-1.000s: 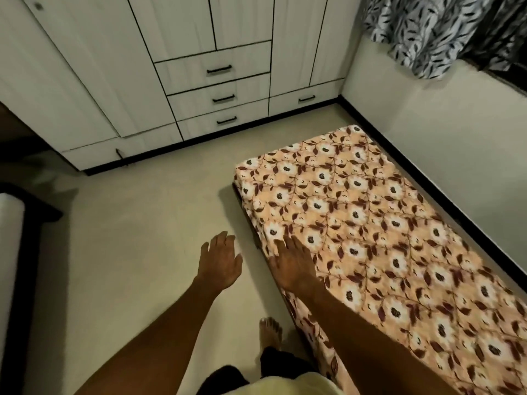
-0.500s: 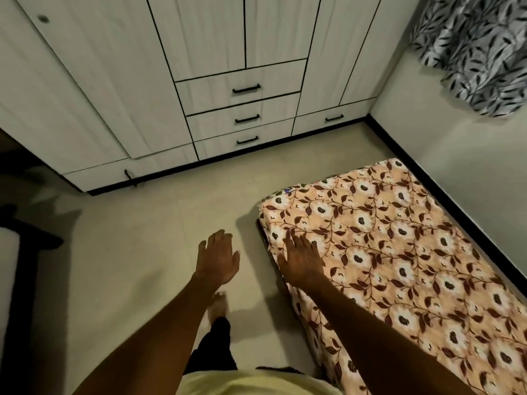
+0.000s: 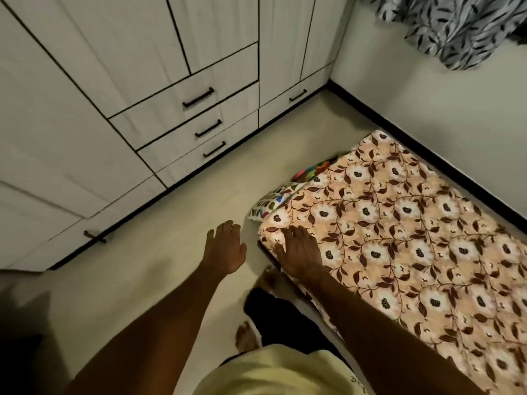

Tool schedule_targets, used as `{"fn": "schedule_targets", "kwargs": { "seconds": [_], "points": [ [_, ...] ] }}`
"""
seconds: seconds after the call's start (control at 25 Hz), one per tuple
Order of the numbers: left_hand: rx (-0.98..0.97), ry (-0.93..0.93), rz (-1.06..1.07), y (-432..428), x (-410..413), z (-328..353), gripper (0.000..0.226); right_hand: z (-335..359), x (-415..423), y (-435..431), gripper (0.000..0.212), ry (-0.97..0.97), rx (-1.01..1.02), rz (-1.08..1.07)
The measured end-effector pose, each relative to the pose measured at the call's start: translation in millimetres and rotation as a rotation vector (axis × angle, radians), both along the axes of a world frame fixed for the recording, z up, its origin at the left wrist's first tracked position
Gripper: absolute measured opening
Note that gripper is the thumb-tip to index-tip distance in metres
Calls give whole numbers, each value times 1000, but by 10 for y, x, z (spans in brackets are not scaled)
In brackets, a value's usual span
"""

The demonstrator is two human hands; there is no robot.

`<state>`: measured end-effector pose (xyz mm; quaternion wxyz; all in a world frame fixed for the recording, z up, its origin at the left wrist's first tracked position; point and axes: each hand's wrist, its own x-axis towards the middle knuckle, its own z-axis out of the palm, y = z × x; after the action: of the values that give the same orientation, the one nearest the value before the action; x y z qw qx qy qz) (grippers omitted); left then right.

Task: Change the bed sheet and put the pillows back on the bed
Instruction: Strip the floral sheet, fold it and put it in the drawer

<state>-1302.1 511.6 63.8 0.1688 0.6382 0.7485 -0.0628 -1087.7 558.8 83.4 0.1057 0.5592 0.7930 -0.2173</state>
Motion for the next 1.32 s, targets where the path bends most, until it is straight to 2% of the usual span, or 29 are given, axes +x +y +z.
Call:
{"fn": "schedule_targets", "kwargs": {
  "seconds": [0.28, 0.48, 0.72, 0.88, 1.12, 1.2, 1.32],
  "points": [
    [-110, -10, -173, 1295, -165, -212, 53, -528, -98, 999, 46, -71, -131, -198],
    [-220, 1, -323, 1911, -141, -509, 53, -788, -146, 1377, 41, -35, -144, -429],
    [-334, 29, -559, 2667, -78, -1525, 54, -1744, -392, 1547, 36, -29, -237, -707],
    [-370, 40, -674, 3009, 25, -2330, 53, -2524, -655, 1629, 36, -48, -251, -818],
    [-576, -119, -472, 3018, 156, -3389, 46, -3526, -974, 1491, 42, -85, -216, -964],
    [-582, -153, -390, 2909, 140, -3634, 47, -3755, -1035, 1421, 34, -109, -141, -987],
    [-469, -157, -291, 2845, 126, -3792, 44, -3932, -997, 1418, 22, -71, -48, -1044]
  ]
}}
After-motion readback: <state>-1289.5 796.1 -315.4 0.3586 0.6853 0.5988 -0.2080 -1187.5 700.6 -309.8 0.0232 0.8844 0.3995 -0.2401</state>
